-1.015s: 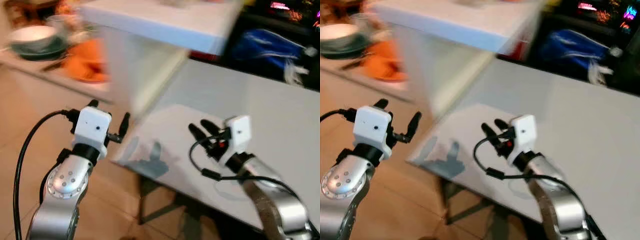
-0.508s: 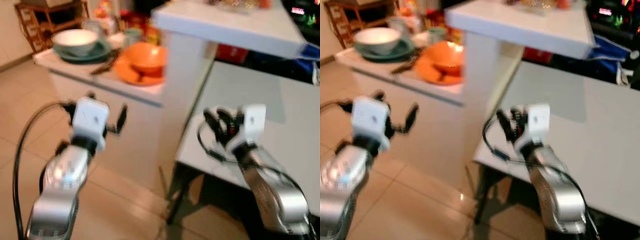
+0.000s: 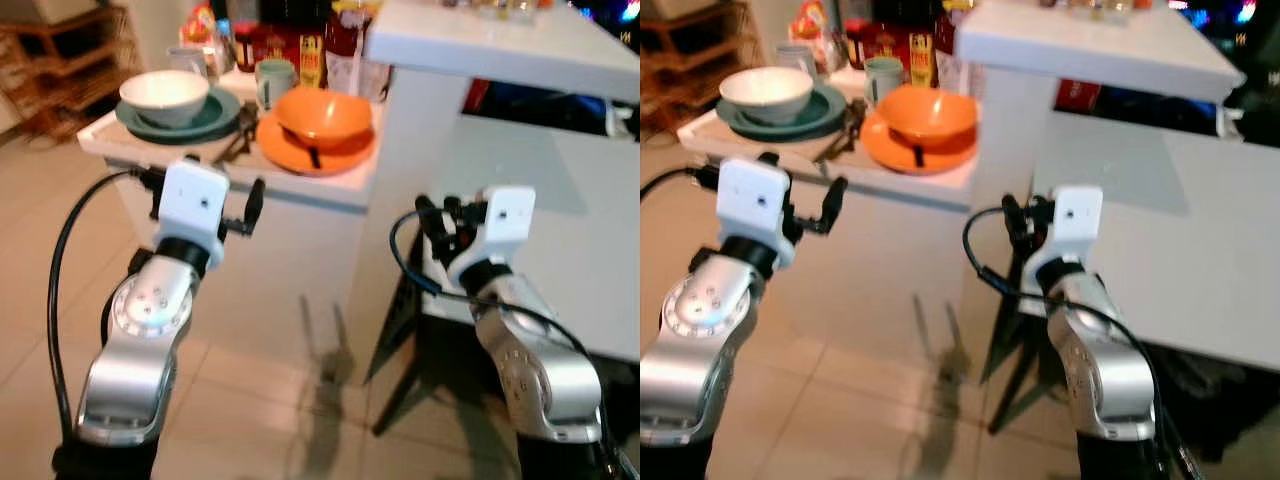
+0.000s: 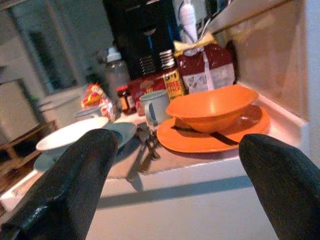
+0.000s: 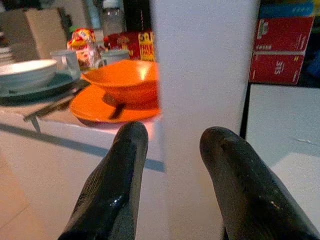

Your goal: Setting the table

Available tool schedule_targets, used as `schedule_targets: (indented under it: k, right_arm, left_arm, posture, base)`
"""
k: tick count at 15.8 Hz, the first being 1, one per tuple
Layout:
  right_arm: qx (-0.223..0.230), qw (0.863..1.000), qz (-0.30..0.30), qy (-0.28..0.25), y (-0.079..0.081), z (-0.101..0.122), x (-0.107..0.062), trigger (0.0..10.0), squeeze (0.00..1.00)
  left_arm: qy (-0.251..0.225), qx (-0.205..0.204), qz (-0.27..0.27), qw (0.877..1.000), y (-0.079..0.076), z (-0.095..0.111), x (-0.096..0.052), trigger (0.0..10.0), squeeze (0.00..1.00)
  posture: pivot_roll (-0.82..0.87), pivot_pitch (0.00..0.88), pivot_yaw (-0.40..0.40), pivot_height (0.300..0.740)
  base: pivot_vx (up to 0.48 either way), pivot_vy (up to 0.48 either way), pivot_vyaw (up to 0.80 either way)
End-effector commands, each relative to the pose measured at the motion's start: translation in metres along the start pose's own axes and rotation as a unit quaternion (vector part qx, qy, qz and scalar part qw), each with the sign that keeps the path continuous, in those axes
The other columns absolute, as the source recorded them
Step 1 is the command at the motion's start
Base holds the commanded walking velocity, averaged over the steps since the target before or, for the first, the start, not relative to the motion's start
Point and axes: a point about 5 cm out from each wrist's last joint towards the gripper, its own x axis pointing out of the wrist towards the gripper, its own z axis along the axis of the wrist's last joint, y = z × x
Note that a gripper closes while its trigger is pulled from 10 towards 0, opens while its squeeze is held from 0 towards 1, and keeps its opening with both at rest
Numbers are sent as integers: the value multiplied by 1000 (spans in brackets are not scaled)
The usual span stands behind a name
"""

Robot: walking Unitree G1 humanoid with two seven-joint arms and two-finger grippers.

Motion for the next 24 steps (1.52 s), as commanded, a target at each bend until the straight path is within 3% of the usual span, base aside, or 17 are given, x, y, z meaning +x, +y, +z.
schedule_targets:
  k: [1, 10, 11, 13, 15, 16, 18, 24]
  right_arm:
    - [-3, 1000, 4, 4, 5, 0, 0, 10000, 0]
    - [3, 1000, -13, -3, 3, 7, 2, 10000, 0]
    - [-8, 1000, -22, 5, 0, 6, 3, 10000, 0]
    - [-37, 999, -27, 27, 0, 1, 5, 10000, 0]
    - [-84, 996, -16, 24, 6, 5, 10, 10000, 0]
    - [-85, 996, -14, 24, 7, 6, 11, 10000, 0]
    - [-38, 999, -7, -10, 9, 19, 15, 10000, 0]
    - [-27, 999, 41, -6, 19, 17, 12, 10000, 0]
  left_arm:
    - [12, -4, 5, 1000, 1, -4, 2, 10000, 0]
    - [9, -19, 3, 1000, 0, -3, 2, 10000, 0]
    - [12, -32, 15, 999, 3, -2, 0, 10000, 0]
    - [15, -18, 14, 1000, 5, -3, -2, 10000, 0]
    - [3, -21, 19, 1000, 8, 0, -1, 10000, 0]
    - [2, -23, 19, 1000, 8, 1, -1, 10000, 0]
    - [-2, -29, 14, 999, 6, 3, -1, 10000, 0]
    - [-5, -33, 13, 999, 6, 4, -4, 10000, 0]
  posture:
    - [36, 1, -32, 740]
    - [30, 10, -31, 740]
    - [29, 12, -33, 740]
    - [33, 13, -36, 740]
    - [32, 10, -37, 740]
    - [32, 10, -37, 740]
    - [35, 8, -42, 740]
    - [39, 9, -49, 740]
  base:
    - [0, 480, -800]
    - [0, 462, -800]
    - [0, 0, -481]
    - [0, 0, 0]
    - [0, 0, 0]
    - [0, 0, 0]
    - [261, 0, 0]
    - [266, 0, 0]
